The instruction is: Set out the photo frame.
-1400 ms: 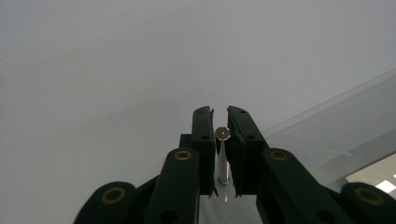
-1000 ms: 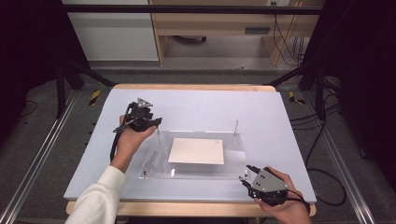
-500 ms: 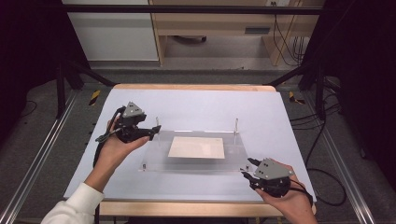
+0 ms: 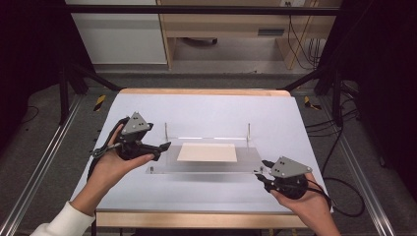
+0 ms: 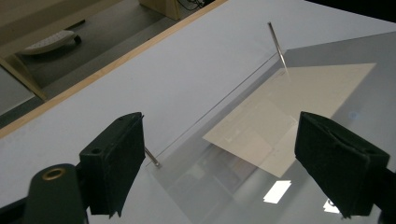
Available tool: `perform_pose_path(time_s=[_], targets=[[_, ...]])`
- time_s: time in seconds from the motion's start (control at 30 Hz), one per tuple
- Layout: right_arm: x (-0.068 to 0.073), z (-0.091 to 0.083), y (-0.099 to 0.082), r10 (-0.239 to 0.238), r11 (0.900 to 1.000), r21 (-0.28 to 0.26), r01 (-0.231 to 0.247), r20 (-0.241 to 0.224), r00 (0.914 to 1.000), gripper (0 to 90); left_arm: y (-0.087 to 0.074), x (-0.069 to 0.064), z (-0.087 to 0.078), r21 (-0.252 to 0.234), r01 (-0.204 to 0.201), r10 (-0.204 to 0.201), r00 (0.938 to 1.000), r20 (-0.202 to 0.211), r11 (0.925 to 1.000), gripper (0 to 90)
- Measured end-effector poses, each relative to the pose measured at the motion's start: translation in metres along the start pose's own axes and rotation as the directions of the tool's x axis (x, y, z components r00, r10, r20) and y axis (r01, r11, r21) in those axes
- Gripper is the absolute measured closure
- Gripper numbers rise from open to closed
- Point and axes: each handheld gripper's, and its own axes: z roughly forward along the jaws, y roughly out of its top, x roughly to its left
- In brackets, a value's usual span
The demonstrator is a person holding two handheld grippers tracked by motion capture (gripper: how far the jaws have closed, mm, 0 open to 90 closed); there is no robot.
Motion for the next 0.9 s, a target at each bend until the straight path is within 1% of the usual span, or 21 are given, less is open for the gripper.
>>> perform_pose_path(time_s=[0.07, 0.13, 0.17, 0.2, 0.23, 0.3, 0.4, 0.43, 0.47, 0.5, 0.6, 0.63, 0.67, 0.73, 0.77, 0.8, 0.9], targets=[[-0.002, 0.0, 0.002, 0.005, 1.0, 0.002, -0.005, -0.004, 1.0, 56.5, 0.003, -0.006, -0.005, 0.0, -0.039, 0.039, 0.9992, 0.002, 0.9992, 17.0], [-0.005, 0.0, 0.004, 0.012, 0.9999, 0.005, -0.012, -0.007, 0.9999, 56.7, 0.006, -0.015, -0.01, 0.005, -0.086, 0.086, 0.9963, 0.009, 0.9963, 19.4], [-0.006, 0.0, 0.005, 0.011, 0.9999, 0.007, -0.011, -0.009, 0.9999, 56.7, 0.007, -0.018, -0.012, 0.015, -0.117, 0.117, 0.9931, 0.008, 0.993, 20.0], [-0.007, 0.0, 0.006, 0.014, 0.9999, 0.006, -0.014, -0.009, 0.9999, 56.8, 0.007, -0.021, -0.013, 0.02, -0.137, 0.136, 0.9906, 0.01, 0.9904, 20.6], [-0.008, 0.0, 0.007, 0.015, 0.9999, 0.007, -0.015, -0.011, 0.9998, 56.7, 0.008, -0.026, -0.015, 0.02, -0.162, 0.162, 0.9867, 0.014, 0.9865, 21.3], [-0.01, 0.0, 0.008, 0.024, 0.9997, 0.006, -0.024, -0.014, 0.9996, 56.7, 0.008, -0.032, -0.017, 0.025, -0.182, 0.181, 0.9827, 0.039, 0.983, 23.9], [-0.012, 0.0, 0.01, 0.031, 0.9995, 0.008, -0.031, -0.018, 0.9994, 56.7, 0.004, -0.04, -0.018, 0.028, -0.222, 0.22, 0.9736, 0.062, 0.9747, 26.2], [-0.012, 0.0, 0.01, 0.034, 0.9994, 0.008, -0.034, -0.019, 0.9992, 56.6, 0.002, -0.043, -0.018, 0.039, -0.235, 0.232, 0.9704, 0.067, 0.9712, 27.1], [-0.013, 0.0, 0.011, 0.04, 0.9992, 0.007, -0.04, -0.021, 0.999, 56.6, 0.001, -0.044, -0.018, 0.044, -0.242, 0.239, 0.9684, 0.072, 0.9692, 27.7], [-0.014, 0.0, 0.011, 0.043, 0.9991, 0.006, -0.043, -0.021, 0.9989, 56.6, -0.001, -0.046, -0.018, 0.049, -0.257, 0.253, 0.9645, 0.076, 0.9651, 28.9], [-0.016, 0.0, 0.013, 0.055, 0.9985, 0.004, -0.055, -0.023, 0.9982, 56.6, -0.008, -0.052, -0.019, 0.063, -0.295, 0.29, 0.9541, 0.076, 0.9536, 31.5], [-0.017, 0.0, 0.014, 0.057, 0.9984, 0.004, -0.057, -0.025, 0.9981, 56.6, -0.009, -0.053, -0.019, 0.066, -0.302, 0.297, 0.9519, 0.077, 0.9511, 32.6], [-0.017, 0.0, 0.014, 0.061, 0.9981, 0.004, -0.061, -0.026, 0.9978, 56.5, -0.012, -0.054, -0.019, 0.073, -0.316, 0.311, 0.9473, 0.077, 0.9459, 33.3], [-0.018, 0.0, 0.015, 0.068, 0.9977, 0.006, -0.068, -0.03, 0.9972, 56.4, -0.017, -0.055, -0.018, 0.081, -0.33, 0.325, 0.9433, 0.067, 0.9405, 35.0], [-0.019, 0.0, 0.015, 0.069, 0.9976, 0.006, -0.069, -0.031, 0.9971, 56.4, -0.019, -0.055, -0.018, 0.092, -0.342, 0.338, 0.9393, 0.058, 0.9352, 35.7], [-0.019, 0.0, 0.015, 0.072, 0.9974, 0.008, -0.072, -0.031, 0.9969, 56.4, -0.021, -0.055, -0.017, 0.094, -0.35, 0.347, 0.9367, 0.048, 0.9321, 37.1], [-0.02, 0.0, 0.016, 0.075, 0.9972, 0.01, -0.074, -0.033, 0.9967, 56.3, -0.025, -0.054, -0.015, 0.098, -0.357, 0.356, 0.934, 0.028, 0.9288, 41.5]])
